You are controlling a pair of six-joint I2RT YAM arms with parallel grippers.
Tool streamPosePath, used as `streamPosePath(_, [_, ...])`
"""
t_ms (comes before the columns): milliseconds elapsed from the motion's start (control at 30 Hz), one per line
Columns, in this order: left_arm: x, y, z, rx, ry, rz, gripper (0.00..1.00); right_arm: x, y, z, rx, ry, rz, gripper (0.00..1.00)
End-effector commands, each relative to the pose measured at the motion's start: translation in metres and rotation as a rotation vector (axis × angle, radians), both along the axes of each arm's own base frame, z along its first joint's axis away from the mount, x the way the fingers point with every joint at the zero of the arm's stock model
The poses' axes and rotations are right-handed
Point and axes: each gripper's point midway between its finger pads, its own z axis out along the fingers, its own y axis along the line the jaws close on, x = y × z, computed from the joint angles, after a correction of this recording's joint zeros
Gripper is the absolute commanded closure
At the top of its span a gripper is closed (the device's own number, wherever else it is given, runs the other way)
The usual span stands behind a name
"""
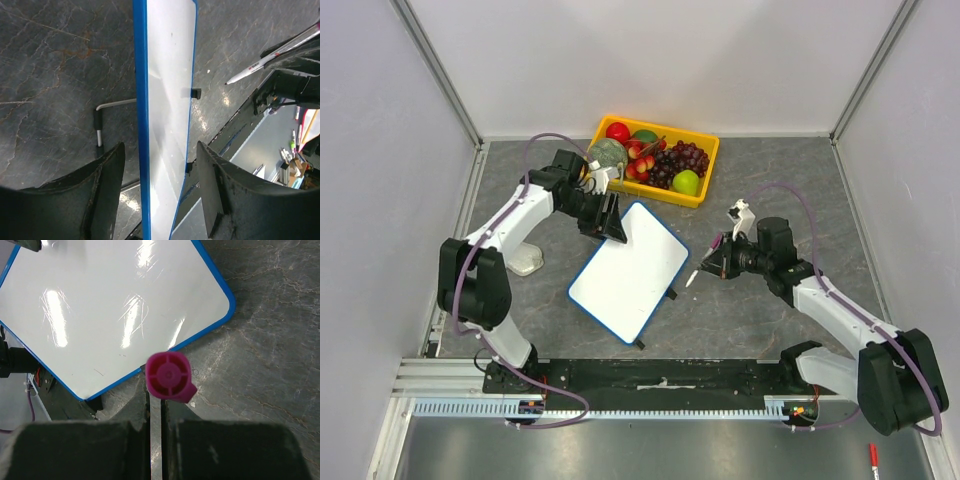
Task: Write a sentence on the whiteboard
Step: Adjust the whiteboard on the whiteboard stand.
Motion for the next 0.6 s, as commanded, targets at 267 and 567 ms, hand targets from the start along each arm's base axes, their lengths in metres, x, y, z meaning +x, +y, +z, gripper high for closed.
streamPosePath(267, [-0.035, 0.008, -0.022, 0.072, 0.05, -0.072, 0.39, 0.007, -0.007, 0.013, 0.014, -0.081, -0.018, 1.0])
streamPosePath(567, [-0.071, 0.004, -0.035, 0.063, 0.137, -0.081, 0.58, 0.014, -0.012, 0.03, 0.052, -0.097, -0.029, 1.0])
